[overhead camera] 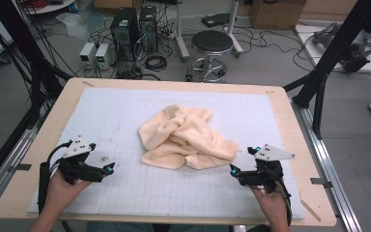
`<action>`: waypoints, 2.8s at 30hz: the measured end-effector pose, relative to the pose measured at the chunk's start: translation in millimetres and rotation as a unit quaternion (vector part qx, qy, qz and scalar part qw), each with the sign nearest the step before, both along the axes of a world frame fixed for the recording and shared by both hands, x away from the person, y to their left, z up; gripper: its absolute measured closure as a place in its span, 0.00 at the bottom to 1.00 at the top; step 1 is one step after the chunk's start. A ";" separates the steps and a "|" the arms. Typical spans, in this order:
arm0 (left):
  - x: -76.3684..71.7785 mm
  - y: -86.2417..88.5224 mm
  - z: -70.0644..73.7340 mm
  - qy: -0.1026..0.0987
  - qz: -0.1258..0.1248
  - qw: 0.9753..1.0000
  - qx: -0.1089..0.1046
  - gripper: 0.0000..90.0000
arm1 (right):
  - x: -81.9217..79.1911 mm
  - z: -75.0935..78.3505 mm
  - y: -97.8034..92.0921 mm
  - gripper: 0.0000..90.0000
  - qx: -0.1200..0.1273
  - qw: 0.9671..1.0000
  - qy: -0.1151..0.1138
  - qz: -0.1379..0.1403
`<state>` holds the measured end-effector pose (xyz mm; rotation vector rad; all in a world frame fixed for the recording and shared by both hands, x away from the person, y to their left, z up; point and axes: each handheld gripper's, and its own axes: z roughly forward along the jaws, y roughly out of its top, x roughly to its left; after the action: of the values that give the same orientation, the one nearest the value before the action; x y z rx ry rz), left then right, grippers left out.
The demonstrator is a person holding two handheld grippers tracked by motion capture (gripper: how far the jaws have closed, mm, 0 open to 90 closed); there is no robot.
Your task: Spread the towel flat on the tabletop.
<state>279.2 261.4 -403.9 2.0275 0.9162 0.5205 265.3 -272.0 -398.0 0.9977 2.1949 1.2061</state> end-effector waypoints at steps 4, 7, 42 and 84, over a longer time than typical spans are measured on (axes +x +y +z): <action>0.7 -1.2 -0.4 0.001 -0.002 1.000 0.000 0.02 | 1.0 -0.4 -1.3 0.13 0.000 1.000 0.000 0.000; 1.3 -1.0 -0.7 0.002 -0.002 1.000 0.000 0.02 | 1.5 -1.3 -0.9 0.13 0.001 1.000 0.001 0.001; -0.8 0.9 5.1 -0.006 0.017 1.000 0.002 0.15 | 0.6 -3.1 8.2 0.13 -0.012 1.000 0.002 0.022; 13.4 -84.9 6.2 0.024 -0.137 0.990 -0.013 0.36 | 2.9 9.7 28.8 0.21 -0.004 0.997 0.011 0.070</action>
<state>292.6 176.5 -397.7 2.1067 0.6540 0.3096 268.2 -243.1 -388.3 0.8691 2.3187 1.2513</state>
